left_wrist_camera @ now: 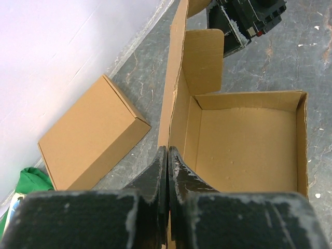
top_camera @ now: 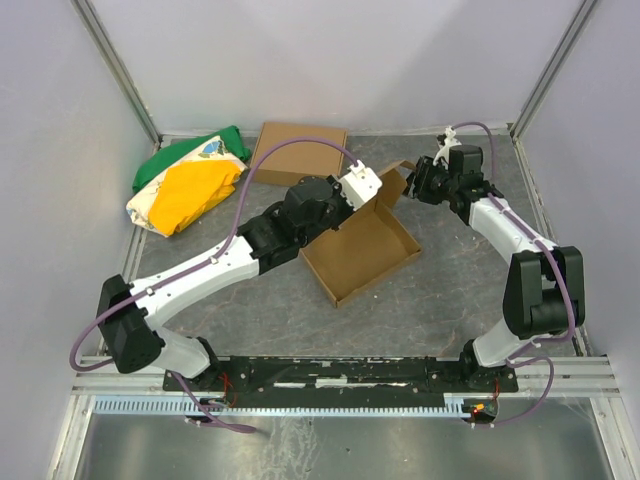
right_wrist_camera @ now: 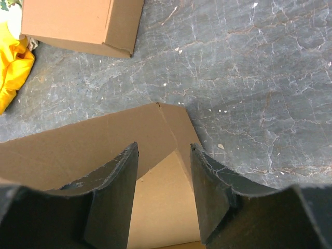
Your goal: Fold the paper box
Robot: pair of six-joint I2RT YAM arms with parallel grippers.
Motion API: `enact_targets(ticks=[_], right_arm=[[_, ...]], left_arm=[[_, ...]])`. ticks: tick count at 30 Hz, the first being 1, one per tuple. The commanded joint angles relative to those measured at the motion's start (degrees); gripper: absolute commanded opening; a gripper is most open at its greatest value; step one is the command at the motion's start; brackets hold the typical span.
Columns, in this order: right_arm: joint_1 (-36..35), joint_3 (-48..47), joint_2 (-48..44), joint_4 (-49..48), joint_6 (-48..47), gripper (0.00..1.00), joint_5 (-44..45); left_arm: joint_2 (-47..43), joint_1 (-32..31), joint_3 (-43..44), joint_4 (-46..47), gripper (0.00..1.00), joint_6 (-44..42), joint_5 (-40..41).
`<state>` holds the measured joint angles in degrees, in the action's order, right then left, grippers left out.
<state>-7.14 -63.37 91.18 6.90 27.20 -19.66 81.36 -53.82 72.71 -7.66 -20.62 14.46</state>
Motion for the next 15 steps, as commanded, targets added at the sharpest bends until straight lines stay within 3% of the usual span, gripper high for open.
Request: enact_targets(ticks=[1,15], right_arm=[[-0.4,-3.6,-1.4,-2.2,-0.3,0.53,-1.5],[-4.5,-2.2,-1.1,-2.0,-1.8,0.52,-0.9]], left_arm=[[0.7,0.1,3.7,1.6,0.03,-0.3,-1.5],[1.2,0.2,3.1,1.2,0.03,0.4,-3.4]])
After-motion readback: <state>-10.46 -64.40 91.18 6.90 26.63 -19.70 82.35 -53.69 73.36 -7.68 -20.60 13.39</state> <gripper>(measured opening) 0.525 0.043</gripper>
